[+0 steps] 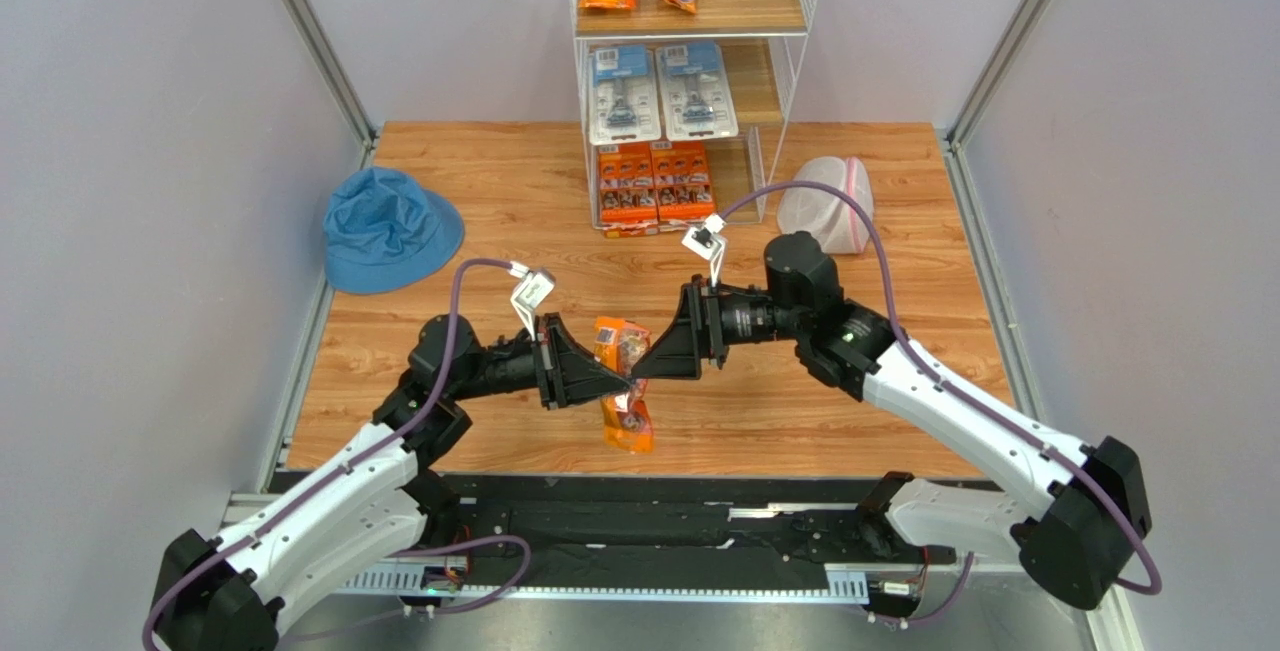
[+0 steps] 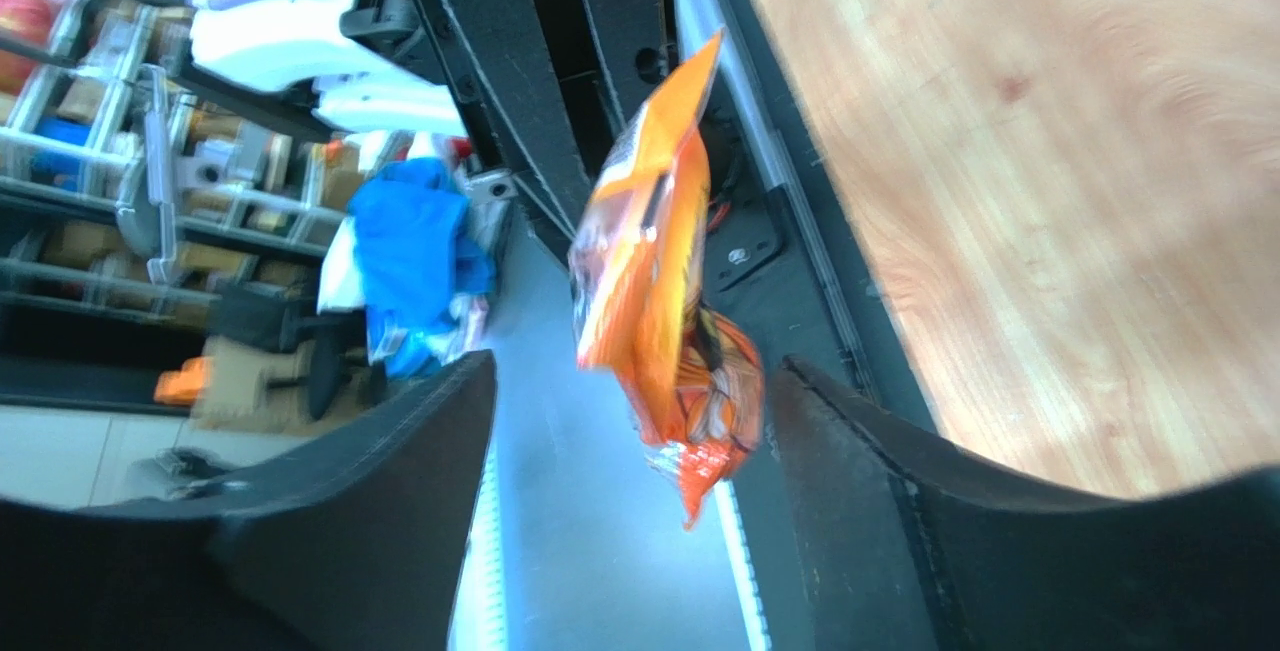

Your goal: Place and organize the shaving razors onto the shelf

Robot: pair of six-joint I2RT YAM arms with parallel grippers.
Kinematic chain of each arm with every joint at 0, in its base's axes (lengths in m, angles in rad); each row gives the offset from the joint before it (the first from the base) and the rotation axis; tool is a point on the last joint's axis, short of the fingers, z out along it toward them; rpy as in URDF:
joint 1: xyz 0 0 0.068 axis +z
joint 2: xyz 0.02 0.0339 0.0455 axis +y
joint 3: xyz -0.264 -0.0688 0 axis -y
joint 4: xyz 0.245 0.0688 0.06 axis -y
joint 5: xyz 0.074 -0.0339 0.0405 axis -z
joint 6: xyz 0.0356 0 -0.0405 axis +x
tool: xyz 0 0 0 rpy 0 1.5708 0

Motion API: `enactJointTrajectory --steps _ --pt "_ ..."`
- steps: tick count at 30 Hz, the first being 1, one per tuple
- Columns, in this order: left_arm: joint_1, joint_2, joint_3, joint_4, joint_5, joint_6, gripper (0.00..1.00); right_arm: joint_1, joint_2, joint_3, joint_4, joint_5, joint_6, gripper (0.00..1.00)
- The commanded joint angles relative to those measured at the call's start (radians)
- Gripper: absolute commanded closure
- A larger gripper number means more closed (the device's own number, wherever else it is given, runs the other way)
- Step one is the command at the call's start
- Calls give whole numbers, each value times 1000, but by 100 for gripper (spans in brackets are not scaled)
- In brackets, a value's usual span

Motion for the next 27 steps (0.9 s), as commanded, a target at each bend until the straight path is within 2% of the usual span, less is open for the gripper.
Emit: enactJointTrajectory --steps 1,5,10,17,24,27 --pt "2 -29 28 -20 -50 22 100 3 -99 -29 -29 152 -37 20" --pt "4 -28 41 -31 -110 -1 100 3 -205 -87 -45 223 -38 13" --pt "2 49 123 -34 -116 2 100 5 -296 -187 -34 255 -1 11" --pt "2 184 240 -5 -59 -4 100 6 -377 -314 72 247 86 12" --pt "2 267 259 107 -32 -79 100 25 -396 -390 297 270 181 17" --pt "4 299 249 165 -29 -120 100 48 -388 -396 325 306 184 18"
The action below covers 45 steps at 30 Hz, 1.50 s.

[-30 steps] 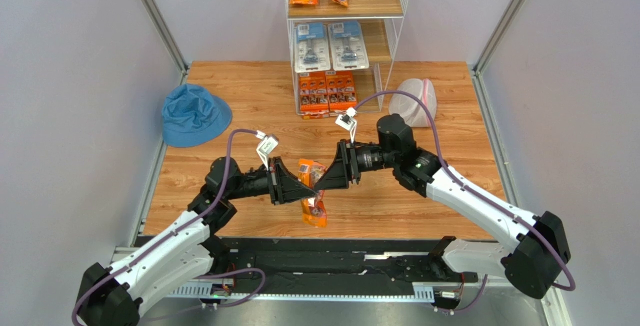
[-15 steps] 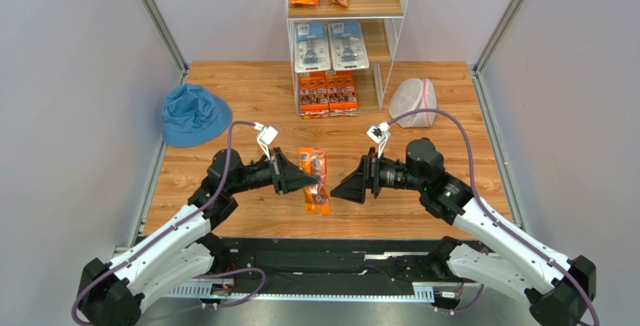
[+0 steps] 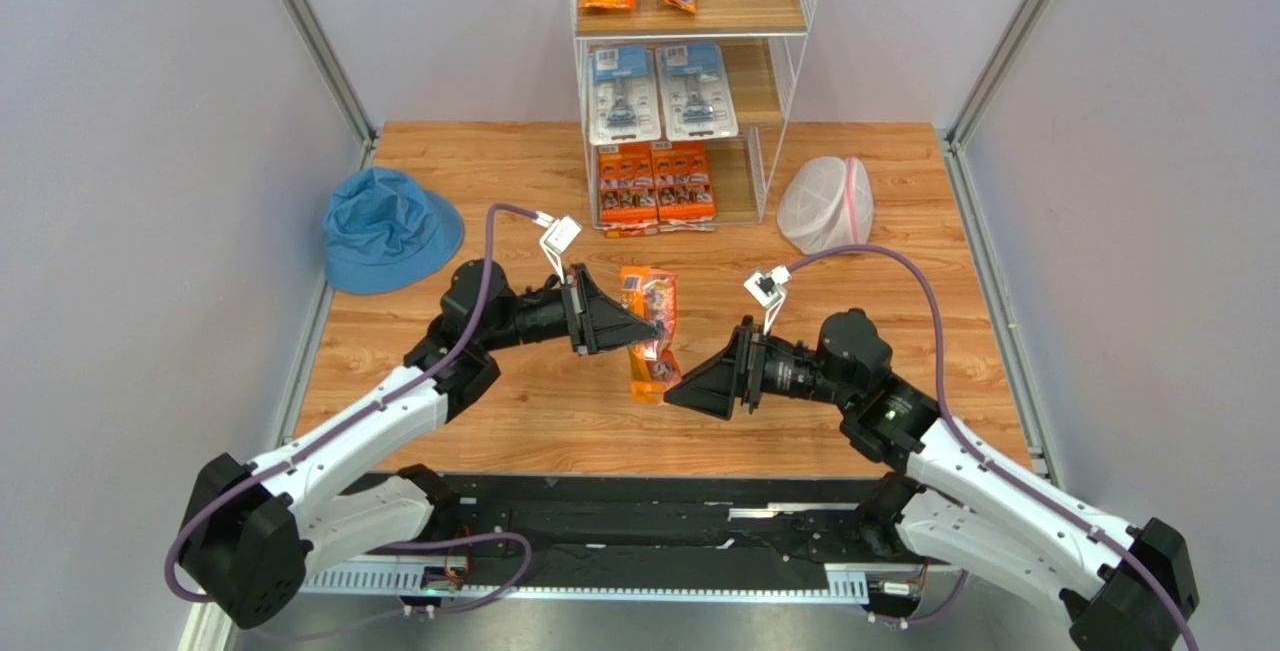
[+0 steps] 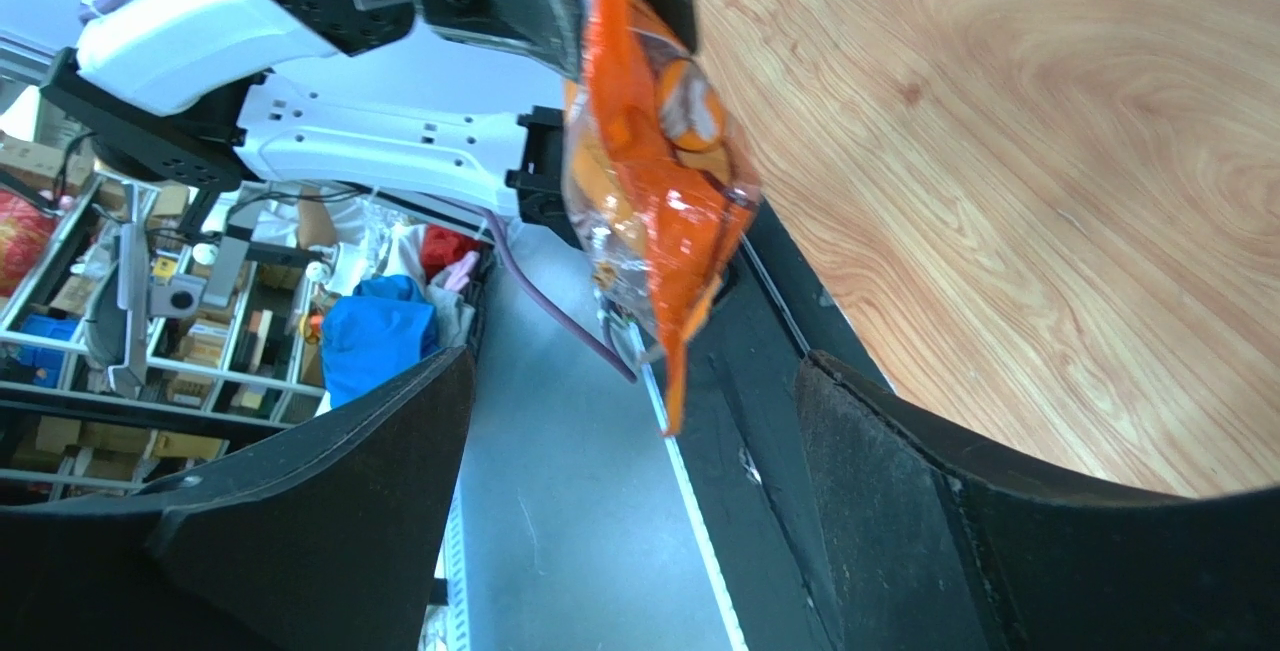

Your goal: Place and organize the shaving razors onto the shelf

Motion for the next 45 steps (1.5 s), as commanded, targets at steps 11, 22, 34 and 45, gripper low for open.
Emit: enactJointTrajectory --steps 11,22,34,45 --pt "2 44 -1 230 21 -127 100 77 96 27 143 154 73 55" --pt "2 34 -52 261 27 -150 100 83 85 29 123 255 100 97" --pt "2 -6 -57 123 6 -65 74 81 0 12 54 309 90 100" --pt "3 -29 -8 -46 -36 31 17 83 -16 39 9 308 64 100"
